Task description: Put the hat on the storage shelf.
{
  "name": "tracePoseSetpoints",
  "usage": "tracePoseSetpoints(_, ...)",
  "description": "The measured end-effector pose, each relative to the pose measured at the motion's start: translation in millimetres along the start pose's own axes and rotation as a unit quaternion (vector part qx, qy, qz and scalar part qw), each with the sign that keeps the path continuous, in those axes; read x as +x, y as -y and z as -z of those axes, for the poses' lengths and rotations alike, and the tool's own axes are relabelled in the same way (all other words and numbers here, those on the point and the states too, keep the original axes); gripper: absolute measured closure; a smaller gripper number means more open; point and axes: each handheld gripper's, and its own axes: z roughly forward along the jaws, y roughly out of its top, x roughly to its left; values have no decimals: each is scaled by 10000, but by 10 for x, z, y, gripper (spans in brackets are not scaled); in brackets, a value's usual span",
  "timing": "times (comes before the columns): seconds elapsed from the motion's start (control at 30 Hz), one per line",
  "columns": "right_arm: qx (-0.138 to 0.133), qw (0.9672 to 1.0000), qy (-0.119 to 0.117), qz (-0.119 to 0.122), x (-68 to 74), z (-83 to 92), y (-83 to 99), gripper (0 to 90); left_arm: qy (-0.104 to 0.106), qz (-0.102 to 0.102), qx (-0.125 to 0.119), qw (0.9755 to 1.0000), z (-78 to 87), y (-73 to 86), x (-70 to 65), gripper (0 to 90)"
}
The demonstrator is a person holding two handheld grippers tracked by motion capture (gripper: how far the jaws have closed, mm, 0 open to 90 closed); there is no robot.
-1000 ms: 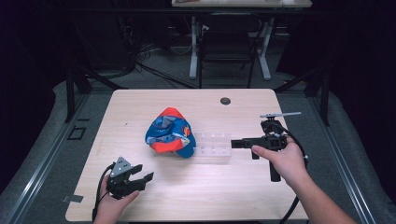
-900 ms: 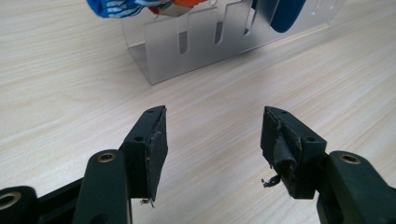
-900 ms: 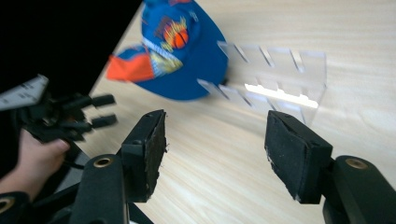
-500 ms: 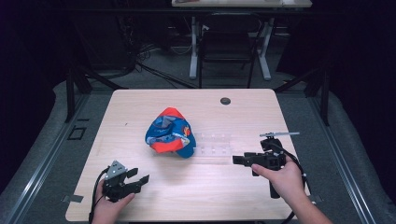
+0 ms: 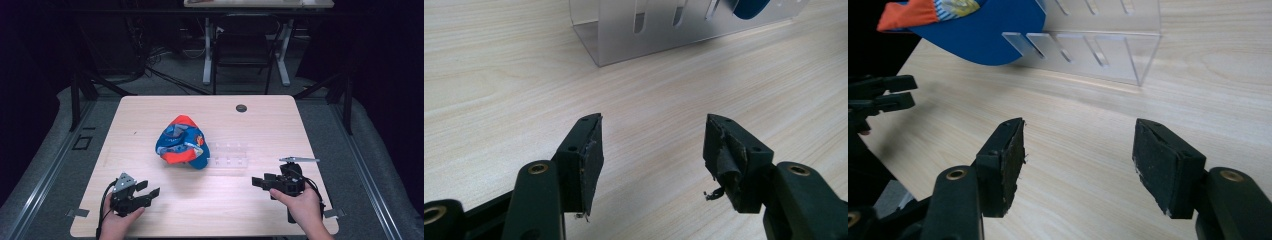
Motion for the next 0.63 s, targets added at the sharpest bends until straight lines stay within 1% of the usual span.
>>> tracePoseSetpoints(0.03,-45,10000,21,15,-15,-10,28,369,15,-10,49,10000,7,-3,2,416)
tracePoseSetpoints(0.07,-101,9999,44,11,-29,-25,57,369,4,12,10,10000,-1,2,-4,416)
tracePoseSetpoints(0.13,-115,9999,62,61,-60,-48,113,365,-8,12,-4,10000,-7,6,-6,416)
tracePoseSetpoints(0.23,-209,9995,198,104,-101,-91,194,363,-3,-1,-3,10000,-12,6,-9,416)
tracePoseSetpoints(0.3,-253,9995,192,92,-126,-124,243,361,13,-30,3,10000,-15,5,-10,417)
tracePoseSetpoints(0.33,-271,9994,203,114,-134,-142,267,360,16,-26,-1,10000,-18,5,-14,416)
tracePoseSetpoints(0.37,-268,9992,255,163,-140,-157,289,360,17,-59,54,10000,-12,1,-14,416)
tracePoseSetpoints(0.43,-318,9985,327,286,-141,-189,348,361,30,-43,46,10000,-13,0,-24,416)
tracePoseSetpoints(0.5,-354,9983,342,309,-142,-193,364,361,41,-71,-1,10000,-18,-4,-34,416)
tracePoseSetpoints(0.53,-396,9979,389,329,-143,-193,379,361,45,-61,-34,10000,-21,-8,-44,416)
tracePoseSetpoints(0.57,-623,9962,474,380,-151,-194,413,363,77,-50,0,10000,-17,-21,-52,416)
tracePoseSetpoints(0.6,-623,9962,474,380,-151,-194,413,363,111,-21,-78,9999,-29,-32,-66,416)
tracePoseSetpoints(0.63,-754,9950,500,427,-159,-188,432,364,130,13,-98,9999,-35,-56,-84,416)
